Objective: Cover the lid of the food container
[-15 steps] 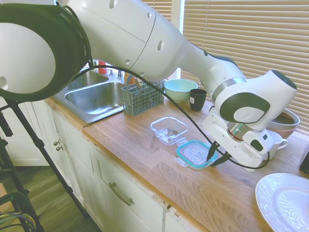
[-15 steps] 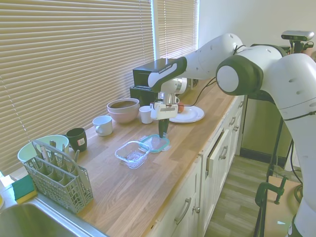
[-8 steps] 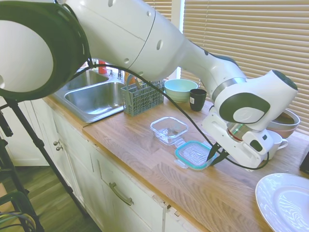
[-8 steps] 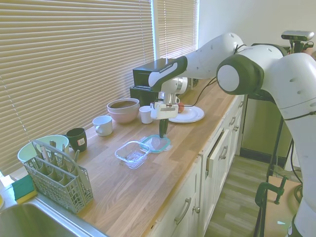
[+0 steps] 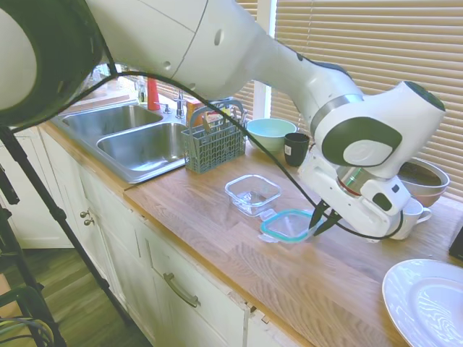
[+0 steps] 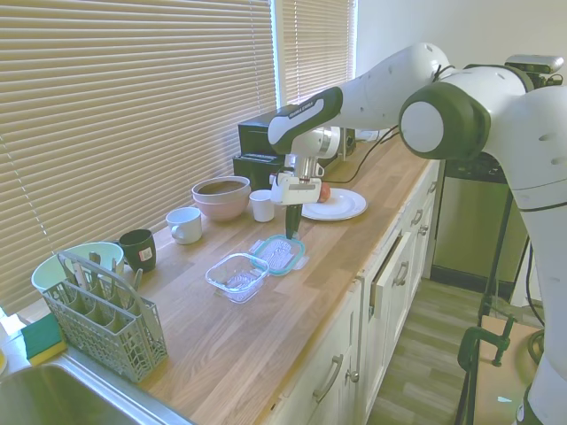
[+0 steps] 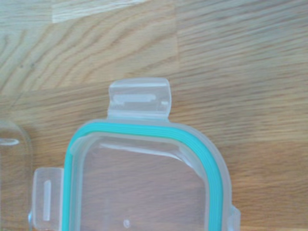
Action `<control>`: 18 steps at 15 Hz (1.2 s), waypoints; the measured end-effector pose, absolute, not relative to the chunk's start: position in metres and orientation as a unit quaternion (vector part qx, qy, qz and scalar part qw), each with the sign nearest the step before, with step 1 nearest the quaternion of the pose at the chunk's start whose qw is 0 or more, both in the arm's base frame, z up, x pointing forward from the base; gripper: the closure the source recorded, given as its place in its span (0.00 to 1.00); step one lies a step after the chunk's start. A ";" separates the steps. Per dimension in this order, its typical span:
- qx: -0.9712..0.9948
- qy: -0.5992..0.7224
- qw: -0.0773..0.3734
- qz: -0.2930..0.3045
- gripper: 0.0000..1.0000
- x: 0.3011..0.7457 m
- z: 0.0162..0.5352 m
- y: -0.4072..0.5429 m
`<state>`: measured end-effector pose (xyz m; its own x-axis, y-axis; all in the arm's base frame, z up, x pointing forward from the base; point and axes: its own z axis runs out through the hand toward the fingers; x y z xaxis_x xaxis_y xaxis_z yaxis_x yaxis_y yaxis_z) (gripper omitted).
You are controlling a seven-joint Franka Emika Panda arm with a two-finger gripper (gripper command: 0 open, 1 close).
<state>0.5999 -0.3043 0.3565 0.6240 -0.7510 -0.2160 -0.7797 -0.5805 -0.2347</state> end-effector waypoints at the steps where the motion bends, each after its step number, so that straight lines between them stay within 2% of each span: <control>1: -0.889 0.430 0.155 0.044 1.00 0.597 0.363 -0.301; 9: -0.898 0.416 0.146 0.012 1.00 0.579 0.432 -0.254; 18: -0.904 0.405 0.134 0.003 1.00 0.580 0.464 -0.208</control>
